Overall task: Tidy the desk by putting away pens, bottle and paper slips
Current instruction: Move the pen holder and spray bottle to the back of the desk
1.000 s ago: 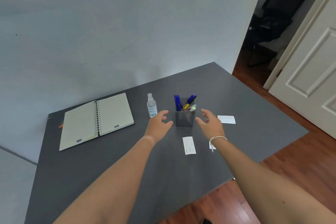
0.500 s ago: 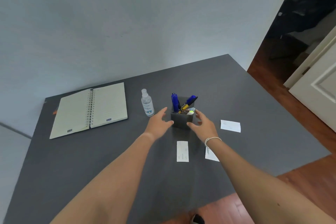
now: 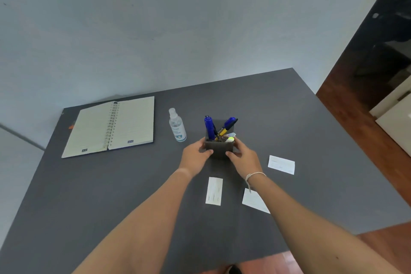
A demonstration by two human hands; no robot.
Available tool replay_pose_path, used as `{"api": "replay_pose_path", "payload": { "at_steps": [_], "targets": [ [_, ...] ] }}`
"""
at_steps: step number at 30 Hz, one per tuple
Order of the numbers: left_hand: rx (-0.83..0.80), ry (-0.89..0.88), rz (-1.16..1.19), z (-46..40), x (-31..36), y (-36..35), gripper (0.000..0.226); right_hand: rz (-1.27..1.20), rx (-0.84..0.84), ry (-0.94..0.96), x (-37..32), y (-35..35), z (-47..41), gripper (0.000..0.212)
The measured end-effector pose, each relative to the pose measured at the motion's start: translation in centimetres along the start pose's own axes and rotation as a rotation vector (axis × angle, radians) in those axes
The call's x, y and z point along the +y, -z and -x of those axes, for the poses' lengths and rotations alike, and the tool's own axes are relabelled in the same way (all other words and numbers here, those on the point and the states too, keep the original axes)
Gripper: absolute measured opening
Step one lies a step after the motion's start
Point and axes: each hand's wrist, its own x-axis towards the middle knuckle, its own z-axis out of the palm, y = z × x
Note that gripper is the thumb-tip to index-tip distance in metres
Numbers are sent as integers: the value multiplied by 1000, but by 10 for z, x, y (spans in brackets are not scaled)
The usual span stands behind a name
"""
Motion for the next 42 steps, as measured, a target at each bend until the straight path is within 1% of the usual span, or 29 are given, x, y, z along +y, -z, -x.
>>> {"api": "replay_pose_path", "payload": {
  "at_steps": [7, 11, 18, 22, 27, 32, 37, 42],
  "targets": [
    [29, -13, 90, -10, 12, 6, 38, -14, 17, 19, -20, 7, -13, 54],
    [31, -58, 88, -26, 23, 17, 36, -22, 51, 55, -39, 12, -24, 52],
    [7, -112, 94, -54, 43, 32, 31, -13, 98, 59, -65, 17, -47, 52],
    [37, -101, 63, -69, 52, 33, 33, -3, 103, 72, -74, 21, -63, 51],
    [81, -74, 79, -92, 67, 32, 36, 31, 66, 112, -86, 32, -93, 51],
    [134, -36, 61, -120, 82, 25, 31, 61, 10, 136, -95, 45, -130, 51],
    [167, 12, 60, -153, 91, 17, 36, 76, -49, 151, -99, 56, -169, 52],
    [188, 68, 78, -184, 93, 15, 40, 96, -90, 144, -103, 52, -206, 53]
  ]
}}
